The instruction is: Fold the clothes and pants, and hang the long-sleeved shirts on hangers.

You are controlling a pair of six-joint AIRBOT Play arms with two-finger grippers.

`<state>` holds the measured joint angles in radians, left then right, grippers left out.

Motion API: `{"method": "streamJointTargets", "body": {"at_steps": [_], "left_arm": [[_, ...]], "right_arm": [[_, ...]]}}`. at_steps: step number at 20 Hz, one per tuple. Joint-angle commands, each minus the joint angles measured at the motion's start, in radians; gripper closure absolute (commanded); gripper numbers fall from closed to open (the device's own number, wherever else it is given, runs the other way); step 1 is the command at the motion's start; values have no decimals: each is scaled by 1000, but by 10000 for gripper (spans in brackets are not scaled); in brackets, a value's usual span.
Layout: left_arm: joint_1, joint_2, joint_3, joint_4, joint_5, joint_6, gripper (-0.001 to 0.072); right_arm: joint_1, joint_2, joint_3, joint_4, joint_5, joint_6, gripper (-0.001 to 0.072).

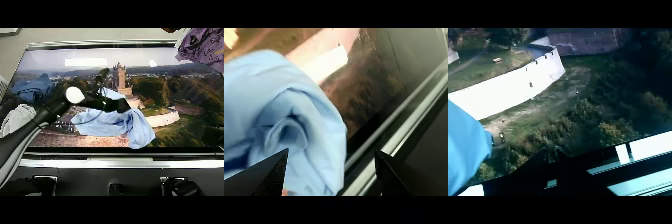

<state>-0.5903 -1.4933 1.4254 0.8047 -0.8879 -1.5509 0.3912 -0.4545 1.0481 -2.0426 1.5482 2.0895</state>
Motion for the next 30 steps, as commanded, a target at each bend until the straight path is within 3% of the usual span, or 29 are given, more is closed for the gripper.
{"method": "streamJointTargets", "body": {"at_steps": [1,7,12,14,18,19,21,23,24,25,26,30], "left_arm": [[154,64,5,50,-73,-3,98],[507,182,5,63,-278,-3,100],[638,186,5,64,-328,-3,100],[656,186,5,69,-324,0,101],[660,186,5,127,-325,0,102],[660,185,5,140,-325,0,102],[661,185,5,150,-324,0,102],[660,181,5,150,-324,0,102],[660,177,5,150,-324,0,102],[660,174,5,150,-324,-1,102],[660,171,5,150,-324,-1,102],[660,161,5,150,-324,-1,102]], "right_arm": [[0,-11,-32,27,-83,110,422],[-12,-148,-37,-122,-166,267,419],[-150,-333,-36,109,-359,354,420],[-150,-381,-37,179,-341,354,469],[-294,-420,-65,238,-314,326,469],[-373,-420,-98,308,-350,272,469],[-560,-425,-230,644,-449,25,469],[-714,-441,-414,1135,-473,-359,459],[-748,-449,-495,1300,-463,-502,373],[-755,-459,-562,1387,-451,-570,205],[-753,-472,-613,1409,-446,-597,134],[-753,-517,-693,1413,-480,-656,146]]}}
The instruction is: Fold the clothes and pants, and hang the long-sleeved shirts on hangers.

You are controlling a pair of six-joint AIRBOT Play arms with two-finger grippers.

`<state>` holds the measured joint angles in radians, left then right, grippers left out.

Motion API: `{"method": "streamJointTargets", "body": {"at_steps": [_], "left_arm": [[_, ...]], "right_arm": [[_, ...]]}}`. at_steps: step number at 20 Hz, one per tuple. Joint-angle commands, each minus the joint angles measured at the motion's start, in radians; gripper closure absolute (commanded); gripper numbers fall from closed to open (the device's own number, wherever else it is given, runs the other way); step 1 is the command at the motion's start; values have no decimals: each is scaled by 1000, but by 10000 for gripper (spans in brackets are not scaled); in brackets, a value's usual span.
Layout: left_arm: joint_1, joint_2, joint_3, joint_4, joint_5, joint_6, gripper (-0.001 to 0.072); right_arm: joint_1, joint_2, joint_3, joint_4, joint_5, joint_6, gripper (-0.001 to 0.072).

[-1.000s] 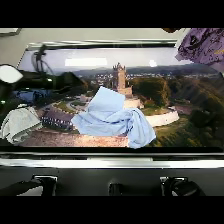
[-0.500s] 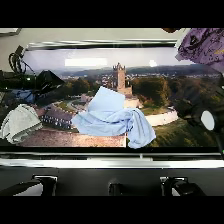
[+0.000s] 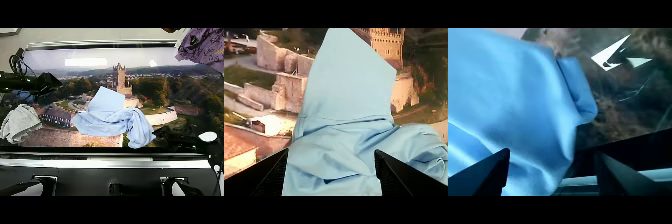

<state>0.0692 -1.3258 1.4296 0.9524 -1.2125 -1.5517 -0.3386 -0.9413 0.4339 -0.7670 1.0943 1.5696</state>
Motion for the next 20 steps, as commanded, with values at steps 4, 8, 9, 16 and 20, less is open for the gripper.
{"method": "streamJointTargets", "body": {"at_steps": [4,8,9,16,20], "left_arm": [[1,-11,0,3,2,0,101],[2,-11,0,11,5,-6,92],[2,-11,-2,44,5,-34,9],[79,-11,-329,-34,128,40,-13],[47,-21,-486,-137,243,143,-13]], "right_arm": [[-24,-97,-79,150,-70,-143,208],[-24,-181,-79,229,-133,-219,441],[-24,-199,-79,256,-137,-253,543],[-26,-172,-78,281,-129,-275,673],[-26,-128,-78,285,-111,-272,673]]}}
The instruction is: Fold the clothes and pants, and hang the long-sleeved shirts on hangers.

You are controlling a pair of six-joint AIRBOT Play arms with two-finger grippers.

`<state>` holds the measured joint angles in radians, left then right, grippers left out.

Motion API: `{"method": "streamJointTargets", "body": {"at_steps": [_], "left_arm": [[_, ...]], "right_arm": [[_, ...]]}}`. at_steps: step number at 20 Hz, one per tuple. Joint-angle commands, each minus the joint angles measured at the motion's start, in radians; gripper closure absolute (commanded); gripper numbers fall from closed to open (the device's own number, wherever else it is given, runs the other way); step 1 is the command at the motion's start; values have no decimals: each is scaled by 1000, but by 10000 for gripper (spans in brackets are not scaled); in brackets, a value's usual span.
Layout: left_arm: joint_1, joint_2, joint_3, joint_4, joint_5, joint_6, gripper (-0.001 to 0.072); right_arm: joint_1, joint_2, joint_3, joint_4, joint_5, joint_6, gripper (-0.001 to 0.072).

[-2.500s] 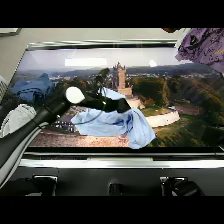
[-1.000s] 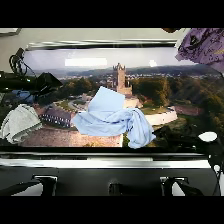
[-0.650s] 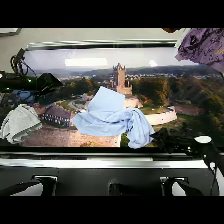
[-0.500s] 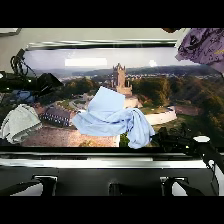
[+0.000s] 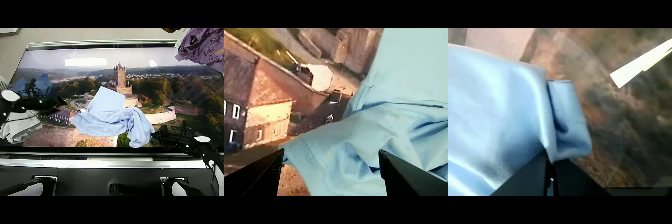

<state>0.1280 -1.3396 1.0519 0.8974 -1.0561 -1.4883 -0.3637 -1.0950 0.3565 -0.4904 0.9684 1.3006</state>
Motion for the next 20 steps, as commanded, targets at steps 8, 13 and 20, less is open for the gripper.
{"method": "streamJointTargets", "body": {"at_steps": [8,13,20], "left_arm": [[-63,-143,-133,-120,85,145,-13],[-101,-181,-133,-180,89,192,123],[-66,-121,-15,-186,81,229,695]], "right_arm": [[0,40,0,10,66,24,673],[0,40,0,21,87,24,673],[0,40,138,50,171,-86,675]]}}
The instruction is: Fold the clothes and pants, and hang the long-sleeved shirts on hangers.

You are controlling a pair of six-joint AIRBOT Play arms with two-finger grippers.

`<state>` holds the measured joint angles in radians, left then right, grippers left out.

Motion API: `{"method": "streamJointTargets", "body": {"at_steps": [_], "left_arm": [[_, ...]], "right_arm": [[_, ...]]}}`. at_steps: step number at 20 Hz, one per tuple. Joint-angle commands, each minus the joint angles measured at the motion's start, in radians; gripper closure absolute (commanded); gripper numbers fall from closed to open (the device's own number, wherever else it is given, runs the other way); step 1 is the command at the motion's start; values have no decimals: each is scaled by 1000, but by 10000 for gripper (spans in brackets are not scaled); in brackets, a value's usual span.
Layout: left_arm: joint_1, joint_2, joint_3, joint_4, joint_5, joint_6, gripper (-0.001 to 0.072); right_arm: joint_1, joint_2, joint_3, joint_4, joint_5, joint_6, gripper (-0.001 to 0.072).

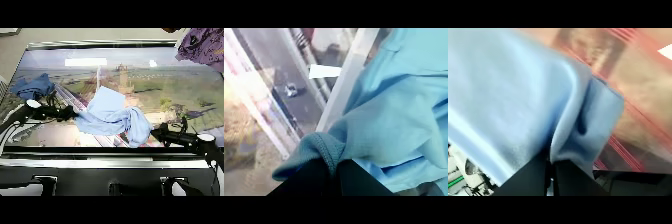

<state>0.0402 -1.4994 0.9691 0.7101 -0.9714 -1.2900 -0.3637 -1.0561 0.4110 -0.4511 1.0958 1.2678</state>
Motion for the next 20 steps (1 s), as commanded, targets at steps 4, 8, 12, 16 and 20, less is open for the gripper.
{"method": "streamJointTargets", "body": {"at_steps": [4,8,12,16,20], "left_arm": [[80,156,359,109,-22,-16,696],[100,251,706,248,-77,-46,696],[100,399,898,408,-111,-122,694],[100,584,904,509,-147,-198,694],[100,676,904,538,-170,-265,693]], "right_arm": [[2,1,471,-20,52,-50,676],[2,26,945,-79,61,-7,676],[0,131,1292,-313,110,93,675],[0,316,1391,-495,100,185,675],[0,425,1391,-582,109,269,675]]}}
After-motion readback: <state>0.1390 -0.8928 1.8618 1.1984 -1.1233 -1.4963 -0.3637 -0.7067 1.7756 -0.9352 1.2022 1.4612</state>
